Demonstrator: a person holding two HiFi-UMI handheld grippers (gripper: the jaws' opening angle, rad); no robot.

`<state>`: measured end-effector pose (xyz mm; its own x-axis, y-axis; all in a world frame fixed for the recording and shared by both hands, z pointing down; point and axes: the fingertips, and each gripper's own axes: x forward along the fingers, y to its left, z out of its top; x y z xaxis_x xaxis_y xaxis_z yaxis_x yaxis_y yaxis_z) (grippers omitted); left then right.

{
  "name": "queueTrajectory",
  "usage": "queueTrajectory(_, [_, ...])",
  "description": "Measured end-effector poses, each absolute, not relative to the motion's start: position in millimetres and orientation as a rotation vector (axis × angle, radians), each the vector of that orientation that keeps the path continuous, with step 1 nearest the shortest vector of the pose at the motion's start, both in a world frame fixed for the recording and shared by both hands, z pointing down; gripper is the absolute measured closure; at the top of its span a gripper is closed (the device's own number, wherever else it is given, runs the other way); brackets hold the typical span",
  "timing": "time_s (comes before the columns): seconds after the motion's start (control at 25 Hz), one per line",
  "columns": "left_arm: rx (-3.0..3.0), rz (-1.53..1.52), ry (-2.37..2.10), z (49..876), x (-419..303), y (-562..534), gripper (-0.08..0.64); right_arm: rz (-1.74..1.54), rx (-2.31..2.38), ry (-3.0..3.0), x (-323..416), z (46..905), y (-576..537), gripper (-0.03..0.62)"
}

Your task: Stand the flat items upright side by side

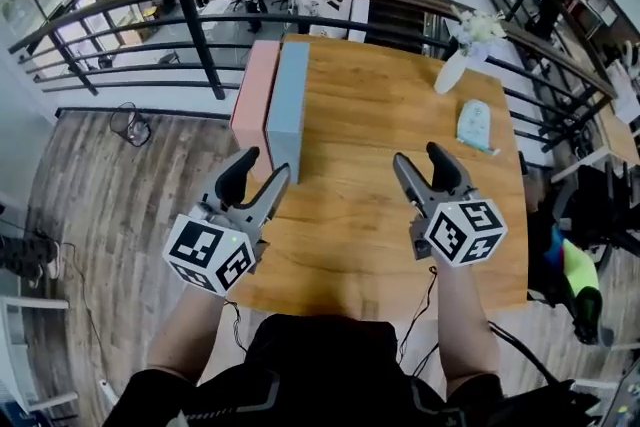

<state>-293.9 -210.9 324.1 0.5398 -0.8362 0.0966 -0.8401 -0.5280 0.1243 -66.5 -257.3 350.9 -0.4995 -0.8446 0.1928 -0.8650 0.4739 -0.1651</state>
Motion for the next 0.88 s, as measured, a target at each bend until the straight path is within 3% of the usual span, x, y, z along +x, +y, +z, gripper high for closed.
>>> queueTrajectory(0.12, [2.646, 0.007, -1.414, 317, -271, -215, 0.406, 0.349, 1.571, -2.615, -30, 337, -244, 0.323])
queueTrajectory(0.36, [2.668, -0.062, -1.391, 294, -223, -224, 0.419, 0.27, 1.633, -2.618, 39, 303, -218, 0.385])
queueTrajectory(0.52, [2.646, -0.08, -1.432, 281, -199, -221, 0.505, 0.249, 1.597, -2.617, 70, 294, -209, 0.409])
queueTrajectory(0.88, [2.552, -0.208, -1.247, 257, -128, -198, 0.531, 0.171, 1.601, -2.636, 149, 263, -195, 0.554])
